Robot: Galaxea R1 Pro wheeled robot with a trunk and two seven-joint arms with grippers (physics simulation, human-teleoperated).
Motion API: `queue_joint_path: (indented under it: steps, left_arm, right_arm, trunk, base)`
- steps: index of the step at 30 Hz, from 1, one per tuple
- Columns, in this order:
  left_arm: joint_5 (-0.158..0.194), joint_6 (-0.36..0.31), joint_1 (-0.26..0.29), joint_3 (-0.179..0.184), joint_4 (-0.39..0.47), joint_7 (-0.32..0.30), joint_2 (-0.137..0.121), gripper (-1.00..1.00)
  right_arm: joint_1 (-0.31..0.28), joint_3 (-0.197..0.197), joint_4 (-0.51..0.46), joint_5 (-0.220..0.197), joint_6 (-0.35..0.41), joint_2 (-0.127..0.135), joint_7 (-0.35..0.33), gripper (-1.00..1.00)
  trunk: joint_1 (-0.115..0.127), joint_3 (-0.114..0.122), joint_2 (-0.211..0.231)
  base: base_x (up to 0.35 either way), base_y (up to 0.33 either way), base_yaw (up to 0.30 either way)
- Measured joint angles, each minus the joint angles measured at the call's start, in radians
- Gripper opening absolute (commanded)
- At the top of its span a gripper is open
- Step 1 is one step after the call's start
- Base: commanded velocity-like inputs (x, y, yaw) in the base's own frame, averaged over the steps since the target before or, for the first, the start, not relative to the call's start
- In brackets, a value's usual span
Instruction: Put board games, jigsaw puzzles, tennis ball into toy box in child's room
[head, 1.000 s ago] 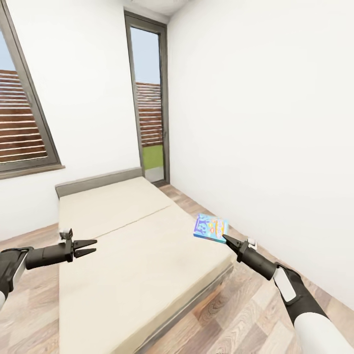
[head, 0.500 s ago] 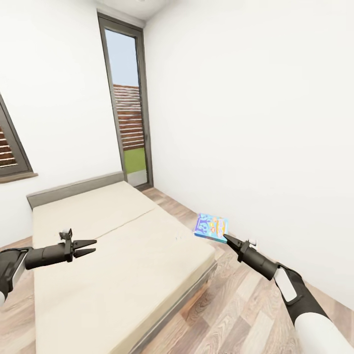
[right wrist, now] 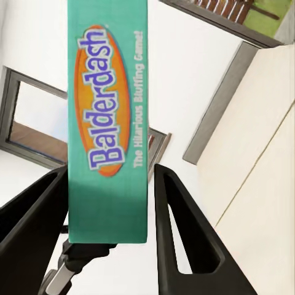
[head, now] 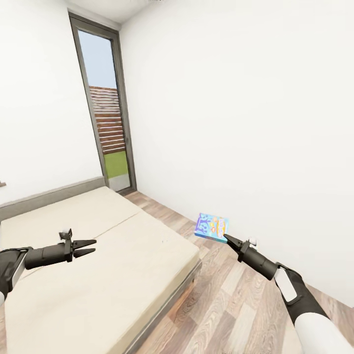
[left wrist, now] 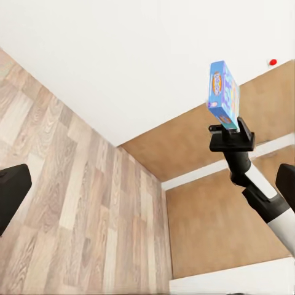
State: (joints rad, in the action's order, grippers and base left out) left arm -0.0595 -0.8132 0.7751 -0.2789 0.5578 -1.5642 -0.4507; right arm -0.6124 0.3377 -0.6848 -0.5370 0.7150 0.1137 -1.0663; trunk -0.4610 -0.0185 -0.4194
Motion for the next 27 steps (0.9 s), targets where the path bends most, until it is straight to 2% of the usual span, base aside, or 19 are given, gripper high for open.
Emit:
queue_joint_path:
  steps: [3,27]
  left_arm:
    - [0.001,0.0,0.001,0.0,0.0,0.0,0.001,1.0]
    - [0.0,0.002,0.001,0.0,0.0,0.0,-0.003,1.0]
  right_arm:
    - [0.0,0.0,-0.001,0.0,0.0,0.0,-0.001,-1.0]
    - [0.0,0.0,0.0,0.0,0.0,-0.001,-0.014,-1.0]
  trunk:
    - [0.011,0.011,0.02]
    - [0.011,0.031,0.02]
  base:
    - [0.0,0.0,-0.253]
    - [0.0,0.0,-0.253]
